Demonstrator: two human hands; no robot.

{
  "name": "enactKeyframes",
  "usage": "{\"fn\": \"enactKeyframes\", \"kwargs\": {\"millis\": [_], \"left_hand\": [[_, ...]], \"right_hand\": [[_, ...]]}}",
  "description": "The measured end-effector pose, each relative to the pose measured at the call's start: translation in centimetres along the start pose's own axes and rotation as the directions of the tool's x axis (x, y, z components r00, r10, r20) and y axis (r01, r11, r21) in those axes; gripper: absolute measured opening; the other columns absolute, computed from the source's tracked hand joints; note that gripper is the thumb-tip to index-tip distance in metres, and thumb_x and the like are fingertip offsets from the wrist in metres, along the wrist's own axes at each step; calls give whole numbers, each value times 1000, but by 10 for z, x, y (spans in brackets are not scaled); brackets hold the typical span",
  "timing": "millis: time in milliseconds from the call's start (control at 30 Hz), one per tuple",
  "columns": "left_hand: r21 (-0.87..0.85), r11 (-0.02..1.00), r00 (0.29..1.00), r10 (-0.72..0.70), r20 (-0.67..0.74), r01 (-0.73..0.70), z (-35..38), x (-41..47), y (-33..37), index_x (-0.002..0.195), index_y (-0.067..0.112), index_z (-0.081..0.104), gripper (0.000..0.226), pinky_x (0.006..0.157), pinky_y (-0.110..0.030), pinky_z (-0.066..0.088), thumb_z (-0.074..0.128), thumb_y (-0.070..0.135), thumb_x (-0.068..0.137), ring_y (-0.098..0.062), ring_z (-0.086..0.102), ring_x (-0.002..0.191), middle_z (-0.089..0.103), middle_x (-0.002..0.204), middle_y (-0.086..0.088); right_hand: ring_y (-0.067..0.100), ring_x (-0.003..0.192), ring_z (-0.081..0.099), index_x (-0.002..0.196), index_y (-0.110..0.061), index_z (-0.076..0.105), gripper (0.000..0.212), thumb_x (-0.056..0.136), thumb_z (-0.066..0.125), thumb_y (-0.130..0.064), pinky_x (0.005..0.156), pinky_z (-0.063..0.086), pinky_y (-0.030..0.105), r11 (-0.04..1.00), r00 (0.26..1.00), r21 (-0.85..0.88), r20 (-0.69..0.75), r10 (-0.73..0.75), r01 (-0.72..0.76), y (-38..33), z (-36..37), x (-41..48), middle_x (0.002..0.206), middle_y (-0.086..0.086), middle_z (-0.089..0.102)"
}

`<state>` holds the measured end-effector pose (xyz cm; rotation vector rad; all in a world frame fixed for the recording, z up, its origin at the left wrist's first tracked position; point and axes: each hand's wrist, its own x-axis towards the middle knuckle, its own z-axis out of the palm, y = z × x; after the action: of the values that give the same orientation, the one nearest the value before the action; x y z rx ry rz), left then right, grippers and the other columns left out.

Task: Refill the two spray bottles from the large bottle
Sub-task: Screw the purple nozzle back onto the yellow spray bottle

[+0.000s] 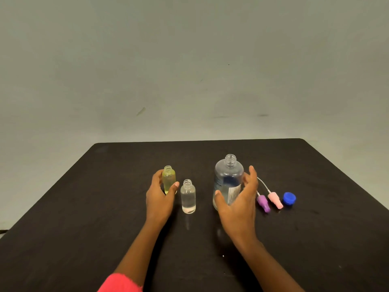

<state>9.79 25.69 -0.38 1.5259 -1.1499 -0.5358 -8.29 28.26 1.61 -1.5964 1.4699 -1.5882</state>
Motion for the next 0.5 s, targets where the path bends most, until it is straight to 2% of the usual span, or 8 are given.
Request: {"fn": "enactKeyframes", "kwargs": {"millis": [67, 200, 333, 433, 500], "left_hand": [[15, 1000, 1000, 1, -4, -1, 0, 1, -1, 128, 23, 49, 45, 86, -24, 39, 68, 18, 87, -13, 57, 104, 61, 109, 7], [10, 1000, 1000, -11, -29, 11, -1, -3, 1, 125, 21, 50, 42, 85, -25, 41, 67, 17, 87, -12, 57, 100, 62, 108, 5], [-6, 999, 997, -34, -68, 34, -8, -12, -2, 127, 19, 50, 43, 88, -27, 42, 67, 18, 88, -14, 57, 104, 62, 111, 2], [-11, 999, 994, -45, -103, 45, -15, -18, -3, 127, 18, 49, 43, 86, -26, 41, 67, 17, 88, -14, 57, 102, 61, 111, 2], [-13, 999, 991, -52, -124, 51, -19, -21, -4, 127, 19, 49, 43, 84, -26, 41, 66, 17, 88, -14, 58, 100, 61, 109, 3]], "right_hand": [[-5, 130, 25, 152, -23, 10, 97, 80, 74, -10, 103, 21, 12, 999, 998, -14, 52, 29, -29, 1, 0, 0, 153, -3, 28], [-8, 128, 21, 152, -22, 11, 94, 82, 74, -16, 104, 20, 13, 998, 998, -53, 57, 25, -22, 3, -1, 3, 155, -4, 26], [-8, 129, 19, 152, -22, 11, 93, 83, 73, -18, 99, 14, 0, 997, 997, -68, 66, 29, -25, 7, -1, 7, 156, -4, 25], [-5, 132, 20, 152, -21, 10, 92, 84, 73, -18, 104, 17, 10, 997, 997, -61, 62, 40, -36, 7, -2, 10, 156, -4, 25], [3, 139, 23, 152, -20, 11, 91, 85, 72, -17, 105, 17, 13, 997, 997, -58, 59, 47, -44, 8, -5, 13, 157, -3, 24]]}}
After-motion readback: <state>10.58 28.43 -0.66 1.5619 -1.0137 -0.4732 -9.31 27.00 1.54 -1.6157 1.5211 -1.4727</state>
